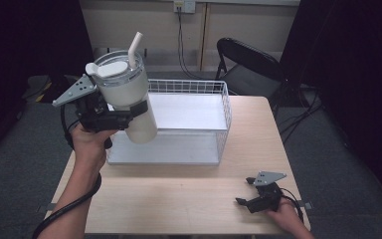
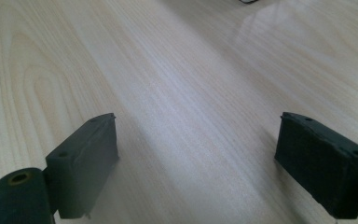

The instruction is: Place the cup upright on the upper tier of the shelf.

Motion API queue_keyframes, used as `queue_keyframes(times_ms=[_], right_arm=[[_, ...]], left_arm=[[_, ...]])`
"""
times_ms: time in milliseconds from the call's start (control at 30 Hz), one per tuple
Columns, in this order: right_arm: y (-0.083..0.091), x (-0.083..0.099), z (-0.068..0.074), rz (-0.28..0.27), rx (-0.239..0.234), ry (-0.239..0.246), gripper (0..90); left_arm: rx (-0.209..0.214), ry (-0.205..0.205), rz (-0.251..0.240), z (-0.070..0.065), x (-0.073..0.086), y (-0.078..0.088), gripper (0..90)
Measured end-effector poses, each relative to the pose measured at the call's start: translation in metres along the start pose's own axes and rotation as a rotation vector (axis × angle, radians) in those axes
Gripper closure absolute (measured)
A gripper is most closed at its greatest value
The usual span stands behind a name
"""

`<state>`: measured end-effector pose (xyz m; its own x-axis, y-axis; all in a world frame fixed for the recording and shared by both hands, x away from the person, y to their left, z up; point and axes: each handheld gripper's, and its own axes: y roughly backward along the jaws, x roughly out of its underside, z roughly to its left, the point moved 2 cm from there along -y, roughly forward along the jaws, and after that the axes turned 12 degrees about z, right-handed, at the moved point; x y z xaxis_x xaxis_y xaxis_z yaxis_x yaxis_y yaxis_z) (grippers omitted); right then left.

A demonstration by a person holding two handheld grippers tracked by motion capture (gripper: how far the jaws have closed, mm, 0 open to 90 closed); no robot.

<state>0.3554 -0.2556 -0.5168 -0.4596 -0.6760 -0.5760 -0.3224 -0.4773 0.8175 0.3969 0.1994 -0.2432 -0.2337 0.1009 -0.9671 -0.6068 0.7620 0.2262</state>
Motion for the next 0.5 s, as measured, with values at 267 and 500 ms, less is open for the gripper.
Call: queue_keyframes(times_ms=[267, 500], right_arm=[[0.0, 0.0, 0.0, 0.0, -0.001, 0.001, 12.3], [0.0, 0.0, 0.0, 0.0, -0.002, 0.001, 12.3]], left_arm=[[-0.028, 0.004, 0.018, 0.008, -0.006, -0.007, 8.5], [-0.038, 0.013, 0.014, 0.013, -0.01, -0.014, 8.5]])
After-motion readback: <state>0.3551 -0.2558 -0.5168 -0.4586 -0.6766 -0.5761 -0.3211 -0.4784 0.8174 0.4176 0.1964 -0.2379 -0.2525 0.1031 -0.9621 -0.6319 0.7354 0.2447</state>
